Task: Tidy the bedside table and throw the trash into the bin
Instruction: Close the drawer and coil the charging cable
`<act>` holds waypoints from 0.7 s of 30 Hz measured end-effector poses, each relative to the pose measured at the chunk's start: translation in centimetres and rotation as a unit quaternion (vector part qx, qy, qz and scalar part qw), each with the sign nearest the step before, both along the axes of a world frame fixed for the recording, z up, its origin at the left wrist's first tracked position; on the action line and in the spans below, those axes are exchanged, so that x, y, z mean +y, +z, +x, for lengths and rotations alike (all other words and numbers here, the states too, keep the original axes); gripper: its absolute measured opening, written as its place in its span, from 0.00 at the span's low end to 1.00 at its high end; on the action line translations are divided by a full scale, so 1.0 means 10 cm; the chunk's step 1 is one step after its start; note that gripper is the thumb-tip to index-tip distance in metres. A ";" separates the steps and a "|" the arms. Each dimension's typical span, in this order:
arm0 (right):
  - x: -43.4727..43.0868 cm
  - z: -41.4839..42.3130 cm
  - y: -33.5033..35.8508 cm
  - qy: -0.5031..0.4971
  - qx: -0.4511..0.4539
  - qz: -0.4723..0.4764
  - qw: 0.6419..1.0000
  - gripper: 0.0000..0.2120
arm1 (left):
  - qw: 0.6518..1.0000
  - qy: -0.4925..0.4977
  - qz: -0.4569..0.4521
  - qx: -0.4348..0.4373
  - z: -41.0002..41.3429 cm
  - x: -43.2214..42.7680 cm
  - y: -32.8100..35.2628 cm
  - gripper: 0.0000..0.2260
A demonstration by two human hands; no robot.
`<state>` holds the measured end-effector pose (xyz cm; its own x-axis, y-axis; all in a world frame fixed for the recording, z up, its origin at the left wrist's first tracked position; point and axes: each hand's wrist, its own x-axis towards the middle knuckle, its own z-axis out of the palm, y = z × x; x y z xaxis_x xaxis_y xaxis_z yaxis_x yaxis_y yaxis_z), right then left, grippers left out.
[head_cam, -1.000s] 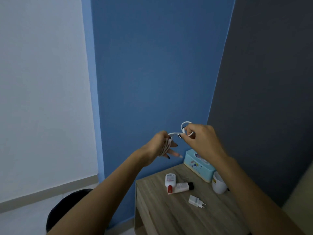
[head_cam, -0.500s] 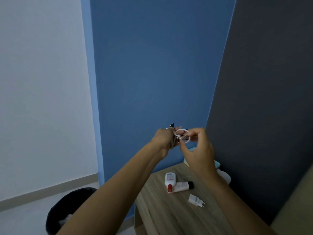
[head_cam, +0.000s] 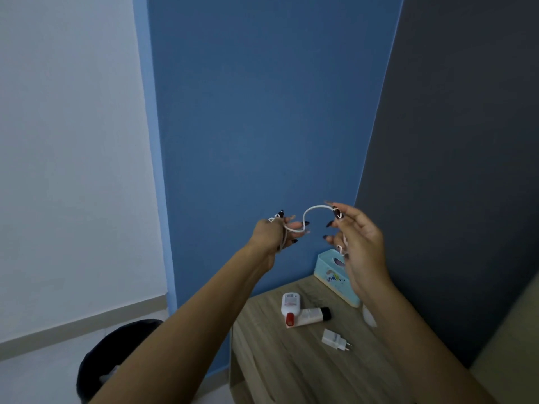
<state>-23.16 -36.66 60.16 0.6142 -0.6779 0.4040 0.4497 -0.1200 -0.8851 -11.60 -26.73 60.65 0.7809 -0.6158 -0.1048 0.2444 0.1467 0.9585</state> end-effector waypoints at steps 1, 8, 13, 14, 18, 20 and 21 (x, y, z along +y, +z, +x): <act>-0.01 -0.02 0.00 0.002 0.007 -0.009 1.000 0.13 | 1.000 0.006 -0.008 0.018 0.03 0.01 -0.01 0.12; 0.19 -0.14 -0.05 0.091 0.059 -0.062 0.992 0.10 | 0.983 0.012 -0.126 0.130 0.20 -0.01 -0.07 0.17; 0.44 -0.16 -0.22 0.225 0.154 -0.119 0.955 0.11 | 0.968 -0.013 -0.177 0.180 0.21 -0.03 0.09 0.13; 0.45 -0.16 -0.28 0.240 0.176 -0.118 0.947 0.10 | 0.968 -0.020 -0.179 0.176 0.23 -0.02 0.12 0.14; 0.31 -0.15 -0.57 0.252 0.254 -0.074 0.931 0.05 | 0.967 -0.066 -0.191 0.156 0.27 0.07 0.20 0.15; 0.18 -0.13 -0.70 0.236 0.295 -0.062 0.924 0.07 | 0.970 -0.094 -0.180 0.133 0.24 0.12 0.23 0.16; 0.12 -0.11 -0.75 0.228 0.310 -0.051 0.922 0.07 | 0.972 -0.112 -0.167 0.118 0.21 0.14 0.23 0.15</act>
